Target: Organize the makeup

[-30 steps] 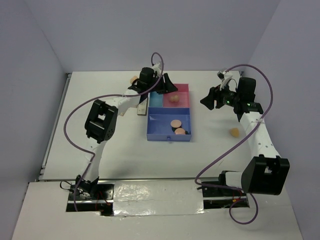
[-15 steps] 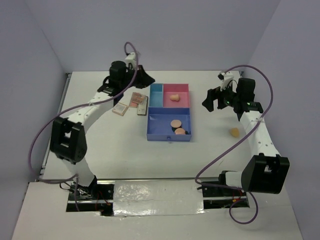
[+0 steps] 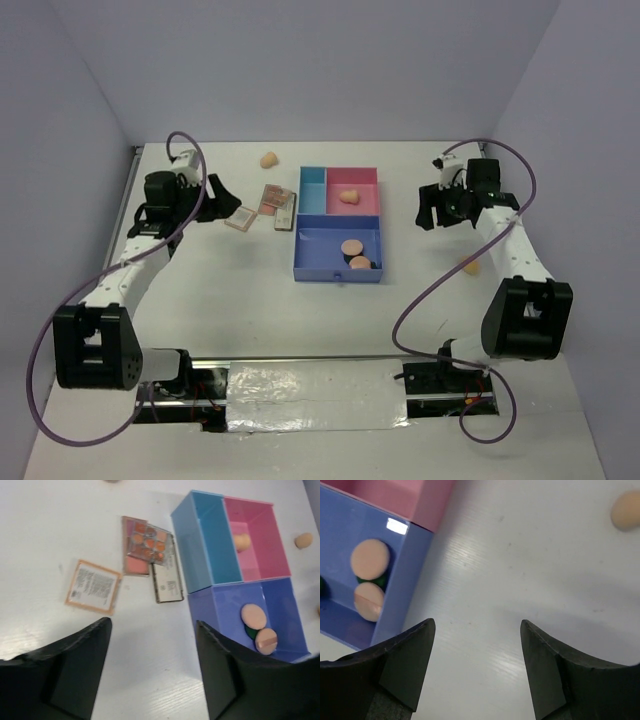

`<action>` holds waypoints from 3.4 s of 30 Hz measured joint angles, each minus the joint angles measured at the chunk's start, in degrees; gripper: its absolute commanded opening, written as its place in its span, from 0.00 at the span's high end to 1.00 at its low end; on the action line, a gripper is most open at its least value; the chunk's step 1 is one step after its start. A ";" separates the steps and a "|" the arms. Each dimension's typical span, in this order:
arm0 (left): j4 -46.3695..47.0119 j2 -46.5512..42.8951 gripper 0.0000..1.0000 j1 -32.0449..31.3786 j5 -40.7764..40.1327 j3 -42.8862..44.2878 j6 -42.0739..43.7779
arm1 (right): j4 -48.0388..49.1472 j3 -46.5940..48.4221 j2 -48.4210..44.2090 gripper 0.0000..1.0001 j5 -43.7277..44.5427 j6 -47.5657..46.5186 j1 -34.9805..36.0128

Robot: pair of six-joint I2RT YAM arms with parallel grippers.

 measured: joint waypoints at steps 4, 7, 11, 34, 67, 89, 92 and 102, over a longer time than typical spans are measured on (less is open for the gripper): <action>-0.90 -4.83 0.15 4.74 -0.90 -4.81 0.87 | -2.40 0.15 1.44 0.20 5.99 1.84 -0.92; -0.74 -6.91 0.15 7.32 -1.29 -7.45 1.64 | -3.82 0.96 3.89 0.19 10.16 4.11 -2.12; -1.07 -7.91 0.14 9.29 -1.25 -10.08 1.75 | -5.99 2.05 7.15 0.19 13.81 6.71 -4.83; -0.79 -11.32 0.15 10.71 0.85 -10.32 3.08 | -14.67 6.69 17.70 0.34 21.94 8.63 -13.07; 2.73 -12.09 0.15 11.91 4.90 -11.80 3.43 | -15.72 12.09 19.08 0.97 0.22 -5.53 -11.34; 3.50 -14.27 0.14 11.93 1.55 -14.03 7.69 | -5.16 35.76 31.04 0.87 -14.47 -1.68 13.31; 3.50 -14.27 0.15 11.93 1.11 -14.03 7.72 | -3.96 35.76 34.16 0.82 -13.57 0.35 14.86; 3.48 -14.27 0.15 11.93 0.70 -14.03 7.74 | -1.46 37.35 37.99 0.56 -8.87 3.98 17.31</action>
